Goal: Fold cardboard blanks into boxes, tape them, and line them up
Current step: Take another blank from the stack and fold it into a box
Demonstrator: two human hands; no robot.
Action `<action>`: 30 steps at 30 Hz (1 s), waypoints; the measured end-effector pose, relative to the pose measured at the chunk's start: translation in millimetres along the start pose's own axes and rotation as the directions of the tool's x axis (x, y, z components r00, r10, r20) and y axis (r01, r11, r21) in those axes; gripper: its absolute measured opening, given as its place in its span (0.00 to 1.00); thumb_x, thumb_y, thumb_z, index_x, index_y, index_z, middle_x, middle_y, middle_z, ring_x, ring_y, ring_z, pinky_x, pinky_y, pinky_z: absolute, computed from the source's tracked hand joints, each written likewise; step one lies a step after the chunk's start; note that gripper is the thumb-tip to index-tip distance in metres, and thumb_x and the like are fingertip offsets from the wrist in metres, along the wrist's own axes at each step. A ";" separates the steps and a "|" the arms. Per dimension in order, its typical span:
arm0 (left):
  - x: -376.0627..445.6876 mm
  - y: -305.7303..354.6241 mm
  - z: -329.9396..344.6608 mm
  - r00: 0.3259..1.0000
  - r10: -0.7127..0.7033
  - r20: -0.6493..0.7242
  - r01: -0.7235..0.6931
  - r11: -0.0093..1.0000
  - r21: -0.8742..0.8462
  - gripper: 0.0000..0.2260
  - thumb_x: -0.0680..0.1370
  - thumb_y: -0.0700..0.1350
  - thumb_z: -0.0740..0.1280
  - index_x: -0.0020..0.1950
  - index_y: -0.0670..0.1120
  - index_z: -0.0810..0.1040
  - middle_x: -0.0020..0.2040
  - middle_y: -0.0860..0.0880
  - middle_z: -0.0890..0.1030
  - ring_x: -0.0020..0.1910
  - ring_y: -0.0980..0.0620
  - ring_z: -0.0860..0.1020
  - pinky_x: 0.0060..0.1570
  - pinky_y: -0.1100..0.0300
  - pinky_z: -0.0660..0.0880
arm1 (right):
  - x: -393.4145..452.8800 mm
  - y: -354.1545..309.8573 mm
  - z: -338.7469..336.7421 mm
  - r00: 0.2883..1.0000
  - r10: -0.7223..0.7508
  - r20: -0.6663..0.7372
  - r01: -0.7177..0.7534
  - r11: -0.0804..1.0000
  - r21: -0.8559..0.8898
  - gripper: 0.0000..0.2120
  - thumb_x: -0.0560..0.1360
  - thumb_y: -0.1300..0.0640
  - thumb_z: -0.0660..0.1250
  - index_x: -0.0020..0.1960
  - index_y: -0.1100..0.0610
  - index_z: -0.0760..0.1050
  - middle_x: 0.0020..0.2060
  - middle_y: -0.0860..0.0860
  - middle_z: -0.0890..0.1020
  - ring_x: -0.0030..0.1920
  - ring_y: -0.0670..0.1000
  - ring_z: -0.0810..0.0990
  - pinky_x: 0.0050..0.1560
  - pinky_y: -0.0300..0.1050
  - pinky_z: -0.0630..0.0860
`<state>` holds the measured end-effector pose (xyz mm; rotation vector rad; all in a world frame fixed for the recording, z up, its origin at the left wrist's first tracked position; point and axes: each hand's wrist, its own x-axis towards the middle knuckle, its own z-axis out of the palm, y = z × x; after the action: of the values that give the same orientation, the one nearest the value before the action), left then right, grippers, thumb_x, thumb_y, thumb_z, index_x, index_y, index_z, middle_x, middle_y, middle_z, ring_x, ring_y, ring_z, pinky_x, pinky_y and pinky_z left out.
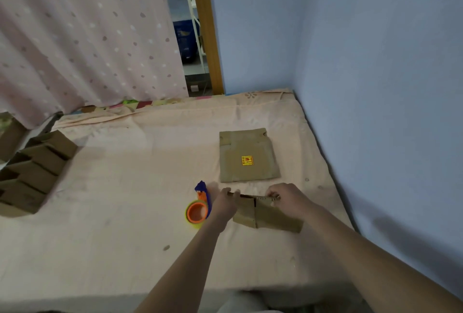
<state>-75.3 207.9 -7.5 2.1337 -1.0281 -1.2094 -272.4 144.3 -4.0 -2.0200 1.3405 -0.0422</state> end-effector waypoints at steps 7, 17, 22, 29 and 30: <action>-9.7 -15.5 10.8 0.994 -0.085 -0.062 0.079 0.992 -0.096 0.20 0.84 0.54 0.58 0.71 0.46 0.69 0.55 0.45 0.76 0.57 0.44 0.76 0.51 0.53 0.73 | -24.8 20.2 4.6 0.985 -0.027 -0.170 0.021 0.999 -0.034 0.26 0.77 0.56 0.72 0.73 0.48 0.71 0.68 0.49 0.77 0.66 0.52 0.75 0.68 0.47 0.72; -11.7 -7.0 17.5 0.993 -0.112 -0.030 0.100 0.956 -0.276 0.24 0.82 0.59 0.59 0.73 0.47 0.69 0.65 0.46 0.75 0.65 0.45 0.73 0.67 0.46 0.71 | -26.6 60.8 8.5 0.951 0.270 -0.150 -0.222 0.935 0.278 0.30 0.77 0.64 0.68 0.75 0.50 0.63 0.61 0.55 0.79 0.55 0.54 0.78 0.51 0.42 0.76; -8.1 12.0 20.2 0.995 -0.100 -0.002 0.093 0.934 -0.344 0.24 0.84 0.56 0.57 0.76 0.47 0.63 0.63 0.48 0.73 0.69 0.45 0.70 0.70 0.47 0.68 | -12.6 46.2 11.5 0.956 0.248 -0.160 -0.156 0.884 0.441 0.29 0.77 0.58 0.72 0.74 0.48 0.65 0.64 0.50 0.78 0.63 0.52 0.78 0.54 0.41 0.78; -3.2 22.5 19.3 0.997 -0.076 0.008 0.072 0.902 -0.426 0.16 0.86 0.52 0.55 0.69 0.46 0.64 0.50 0.52 0.73 0.60 0.48 0.73 0.67 0.48 0.72 | -9.1 46.4 12.6 0.949 0.301 -0.094 -0.230 0.864 0.449 0.26 0.78 0.59 0.68 0.74 0.49 0.69 0.67 0.47 0.77 0.65 0.51 0.77 0.61 0.45 0.78; -1.8 20.4 20.2 0.997 -0.075 0.018 0.075 0.894 -0.441 0.12 0.85 0.53 0.55 0.65 0.48 0.65 0.49 0.53 0.74 0.58 0.49 0.73 0.66 0.48 0.72 | -7.4 50.4 13.0 0.947 0.311 -0.079 -0.246 0.862 0.444 0.25 0.77 0.60 0.66 0.73 0.48 0.71 0.68 0.46 0.77 0.65 0.51 0.77 0.64 0.48 0.77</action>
<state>-101.0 196.2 -2.3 1.8249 -0.5974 -1.3312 -311.0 146.4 -39.8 -1.4618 1.5501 -0.3339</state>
